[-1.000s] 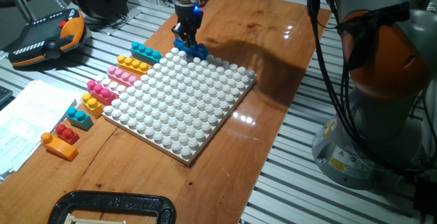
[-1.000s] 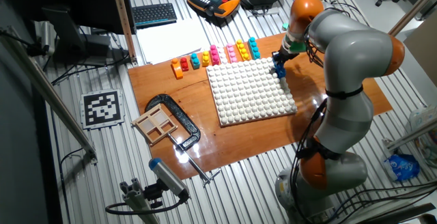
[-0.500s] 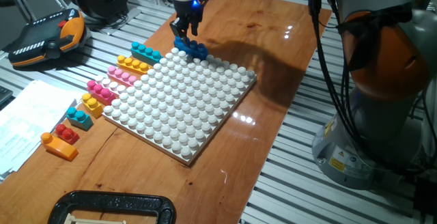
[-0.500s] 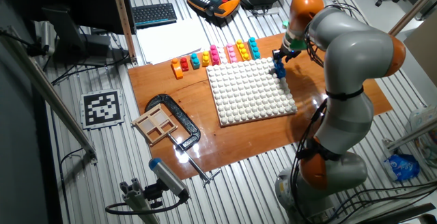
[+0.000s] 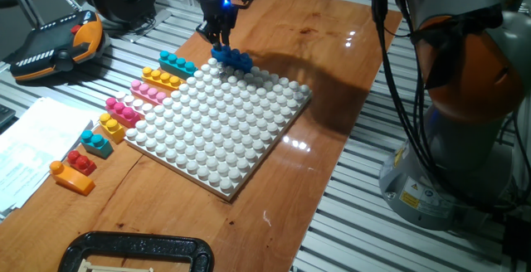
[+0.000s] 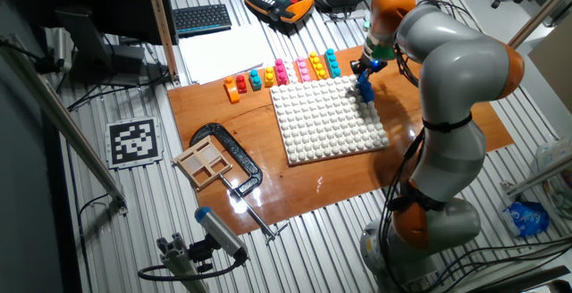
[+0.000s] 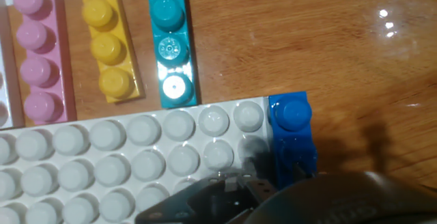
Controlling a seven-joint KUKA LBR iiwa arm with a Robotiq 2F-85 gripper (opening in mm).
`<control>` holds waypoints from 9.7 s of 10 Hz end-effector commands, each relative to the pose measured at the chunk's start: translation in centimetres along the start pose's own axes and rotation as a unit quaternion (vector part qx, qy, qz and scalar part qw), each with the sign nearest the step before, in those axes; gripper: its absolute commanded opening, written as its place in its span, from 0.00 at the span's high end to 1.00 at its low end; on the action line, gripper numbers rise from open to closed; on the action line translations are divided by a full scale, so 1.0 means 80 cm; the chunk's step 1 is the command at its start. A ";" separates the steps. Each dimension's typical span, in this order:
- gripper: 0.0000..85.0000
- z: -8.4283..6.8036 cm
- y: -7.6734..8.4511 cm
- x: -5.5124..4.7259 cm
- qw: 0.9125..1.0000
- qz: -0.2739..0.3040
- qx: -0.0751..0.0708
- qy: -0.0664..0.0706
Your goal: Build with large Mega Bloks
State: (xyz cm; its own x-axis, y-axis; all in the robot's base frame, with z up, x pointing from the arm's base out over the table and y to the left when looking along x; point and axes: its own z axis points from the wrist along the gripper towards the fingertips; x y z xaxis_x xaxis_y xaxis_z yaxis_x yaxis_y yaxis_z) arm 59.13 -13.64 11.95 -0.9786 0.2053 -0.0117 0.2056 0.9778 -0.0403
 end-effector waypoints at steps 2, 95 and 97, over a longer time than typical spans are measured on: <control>0.60 0.001 0.000 -0.001 1.000 -0.016 0.013 0.007; 1.00 -0.028 0.047 -0.017 1.000 -0.026 0.006 0.014; 1.00 -0.030 0.044 0.002 1.000 -0.021 0.008 0.013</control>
State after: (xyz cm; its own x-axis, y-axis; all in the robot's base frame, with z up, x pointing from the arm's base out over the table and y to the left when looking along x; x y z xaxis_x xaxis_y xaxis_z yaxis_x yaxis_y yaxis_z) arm 59.57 -10.07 14.18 -0.9858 0.1674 0.0159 0.1663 0.9846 -0.0534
